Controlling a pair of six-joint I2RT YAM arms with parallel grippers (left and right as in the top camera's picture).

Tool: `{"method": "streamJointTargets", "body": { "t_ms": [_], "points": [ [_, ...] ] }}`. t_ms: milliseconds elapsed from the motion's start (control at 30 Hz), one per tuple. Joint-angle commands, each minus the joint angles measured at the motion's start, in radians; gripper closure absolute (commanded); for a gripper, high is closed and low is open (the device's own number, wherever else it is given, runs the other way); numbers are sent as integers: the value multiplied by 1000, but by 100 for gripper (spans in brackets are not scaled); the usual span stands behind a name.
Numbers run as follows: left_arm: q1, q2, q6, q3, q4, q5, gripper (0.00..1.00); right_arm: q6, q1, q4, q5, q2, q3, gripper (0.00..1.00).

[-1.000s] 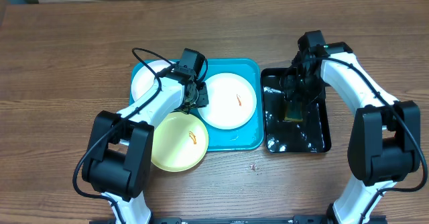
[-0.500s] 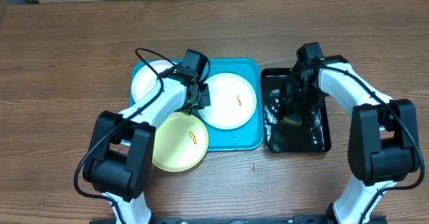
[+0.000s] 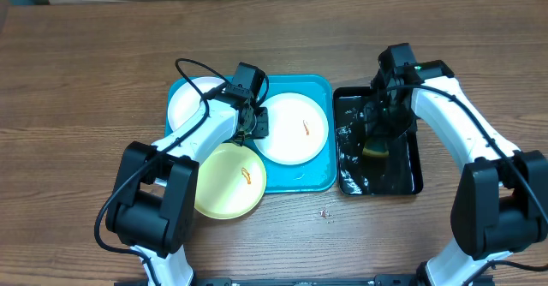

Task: Clean dirty plates on tray and stack at the side
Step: 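Reach the right gripper into the black tray and grasp the sponge, then scrub the held white plate with the sponge in the right gripper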

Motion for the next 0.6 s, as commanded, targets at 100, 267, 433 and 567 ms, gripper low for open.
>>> {"method": "streamJointTargets", "body": {
  "t_ms": [100, 267, 433, 567],
  "points": [
    [-3, 11, 16, -9, 13, 1, 0, 35, 11, -24, -5, -35, 67, 96],
    [-3, 11, 16, -9, 14, 2, 3, 77, 11, -74, -2, -40, 69, 96],
    [-3, 11, 16, -9, 14, 30, 54, 94, 10, -73, -64, -40, 68, 96],
    [-3, 11, 16, -9, 14, 62, 83, 96, 15, -60, -95, -40, 68, 96]
  ]
}}
